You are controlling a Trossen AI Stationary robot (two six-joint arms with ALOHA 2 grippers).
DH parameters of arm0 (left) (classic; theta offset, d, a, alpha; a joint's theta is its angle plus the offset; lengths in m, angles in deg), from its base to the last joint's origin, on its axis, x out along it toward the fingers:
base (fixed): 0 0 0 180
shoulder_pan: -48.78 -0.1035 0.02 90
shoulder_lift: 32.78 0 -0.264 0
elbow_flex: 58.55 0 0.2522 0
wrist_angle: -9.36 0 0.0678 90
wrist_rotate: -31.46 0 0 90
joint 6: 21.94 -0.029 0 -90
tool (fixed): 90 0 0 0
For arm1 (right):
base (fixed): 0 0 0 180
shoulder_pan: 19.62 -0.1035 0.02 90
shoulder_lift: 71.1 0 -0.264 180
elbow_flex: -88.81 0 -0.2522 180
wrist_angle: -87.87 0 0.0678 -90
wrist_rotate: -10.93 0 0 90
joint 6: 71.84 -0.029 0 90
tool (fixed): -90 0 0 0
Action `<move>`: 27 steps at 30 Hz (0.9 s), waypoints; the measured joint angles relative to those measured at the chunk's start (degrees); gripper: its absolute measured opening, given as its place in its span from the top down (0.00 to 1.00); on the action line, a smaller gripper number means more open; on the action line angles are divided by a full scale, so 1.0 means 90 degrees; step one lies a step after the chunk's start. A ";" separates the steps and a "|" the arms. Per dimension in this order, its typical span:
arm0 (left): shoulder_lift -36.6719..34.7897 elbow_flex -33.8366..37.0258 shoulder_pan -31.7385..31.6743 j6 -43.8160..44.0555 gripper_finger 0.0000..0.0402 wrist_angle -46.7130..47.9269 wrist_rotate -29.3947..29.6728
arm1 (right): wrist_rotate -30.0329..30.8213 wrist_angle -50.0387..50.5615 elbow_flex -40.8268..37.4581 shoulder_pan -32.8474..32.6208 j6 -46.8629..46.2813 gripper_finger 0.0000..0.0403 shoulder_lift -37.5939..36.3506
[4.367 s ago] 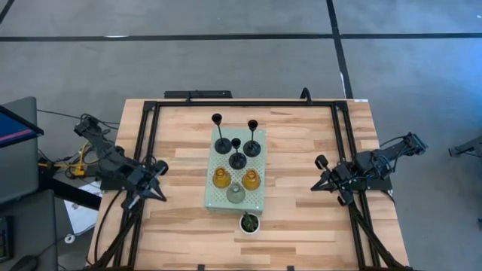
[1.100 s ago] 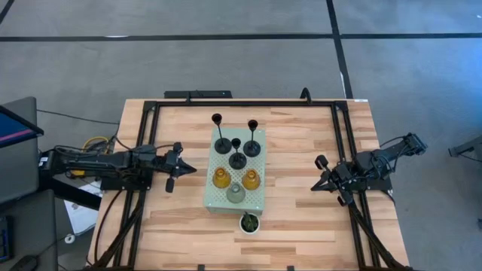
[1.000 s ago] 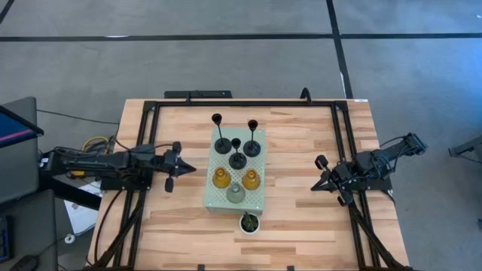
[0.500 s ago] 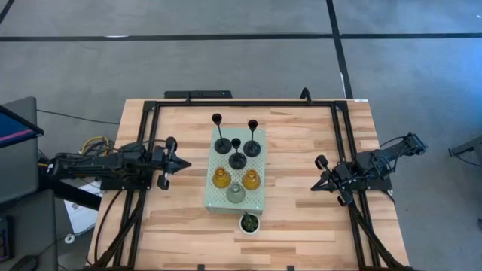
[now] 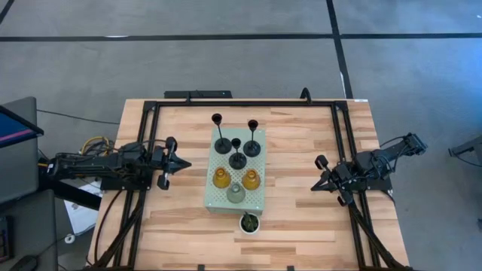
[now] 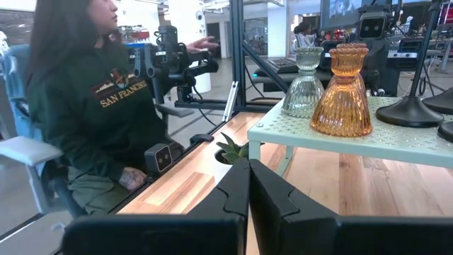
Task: Pick & Place candle stick holders
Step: Return to Home Position
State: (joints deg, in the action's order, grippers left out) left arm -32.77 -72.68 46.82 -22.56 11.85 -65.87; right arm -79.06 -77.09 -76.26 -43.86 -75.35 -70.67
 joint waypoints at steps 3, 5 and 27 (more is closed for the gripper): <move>0.0000 0.0000 0.0000 0.0000 0.98 -0.0016 0.0000 | 0.0000 0.0001 0.0000 0.0002 0.0000 1.00 0.0000; 0.0000 0.0000 0.0000 0.0001 0.98 -0.0017 0.0000 | 0.0000 0.0000 0.0000 0.0002 0.0000 1.00 0.0000; 0.0645 0.0000 0.0000 0.0000 0.98 -0.0043 0.0000 | 0.0000 0.0000 0.0000 0.0001 0.0000 1.00 0.0000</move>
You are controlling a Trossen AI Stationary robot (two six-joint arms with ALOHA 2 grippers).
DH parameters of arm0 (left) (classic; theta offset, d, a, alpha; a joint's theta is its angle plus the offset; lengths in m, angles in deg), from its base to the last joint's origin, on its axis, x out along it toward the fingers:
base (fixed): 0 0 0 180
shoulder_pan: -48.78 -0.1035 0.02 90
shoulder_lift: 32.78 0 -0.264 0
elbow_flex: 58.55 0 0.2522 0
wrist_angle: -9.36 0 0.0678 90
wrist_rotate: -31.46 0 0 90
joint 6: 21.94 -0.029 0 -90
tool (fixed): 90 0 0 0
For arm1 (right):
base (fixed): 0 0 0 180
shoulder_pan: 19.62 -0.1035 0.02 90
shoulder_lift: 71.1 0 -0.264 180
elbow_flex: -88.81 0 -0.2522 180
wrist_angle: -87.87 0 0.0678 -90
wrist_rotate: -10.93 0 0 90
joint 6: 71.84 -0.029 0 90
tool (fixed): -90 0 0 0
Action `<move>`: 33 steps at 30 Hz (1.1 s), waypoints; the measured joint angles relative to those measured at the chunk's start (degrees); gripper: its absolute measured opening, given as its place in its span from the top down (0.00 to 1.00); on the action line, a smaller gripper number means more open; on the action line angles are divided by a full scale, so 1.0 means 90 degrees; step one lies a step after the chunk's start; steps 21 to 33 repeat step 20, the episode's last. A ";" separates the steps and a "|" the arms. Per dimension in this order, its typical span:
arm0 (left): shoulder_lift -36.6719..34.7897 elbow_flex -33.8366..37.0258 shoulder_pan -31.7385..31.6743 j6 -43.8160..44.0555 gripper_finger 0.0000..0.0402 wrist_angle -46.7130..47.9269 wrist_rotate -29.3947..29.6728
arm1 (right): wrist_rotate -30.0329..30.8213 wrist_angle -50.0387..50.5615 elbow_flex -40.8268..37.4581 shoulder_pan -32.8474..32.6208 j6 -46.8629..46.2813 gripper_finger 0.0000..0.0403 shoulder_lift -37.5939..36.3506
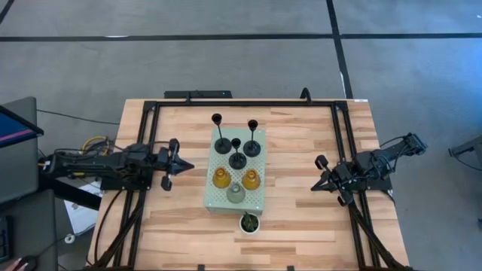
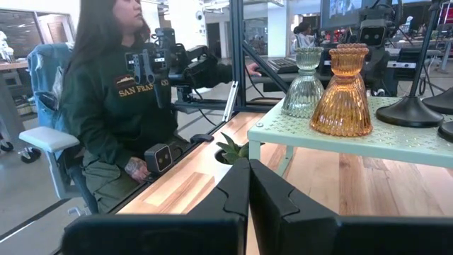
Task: Pick & Place candle stick holders
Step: Return to Home Position
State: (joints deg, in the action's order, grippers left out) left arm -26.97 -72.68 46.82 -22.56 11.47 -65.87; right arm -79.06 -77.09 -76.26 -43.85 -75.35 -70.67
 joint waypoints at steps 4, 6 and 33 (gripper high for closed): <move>0.0219 0.0000 0.0000 0.0000 0.98 0.0000 0.0000 | 0.0000 0.0000 0.0000 -0.0001 0.0000 1.00 0.0000; 0.0335 0.0000 0.0000 0.0000 0.98 0.0000 -0.0001 | 0.0000 0.0000 0.0000 0.0001 0.0000 1.00 0.0000; 0.1072 0.0000 0.0000 0.0000 0.98 0.0000 -0.0002 | 0.0000 0.0000 0.0000 0.0000 0.0000 1.00 0.0000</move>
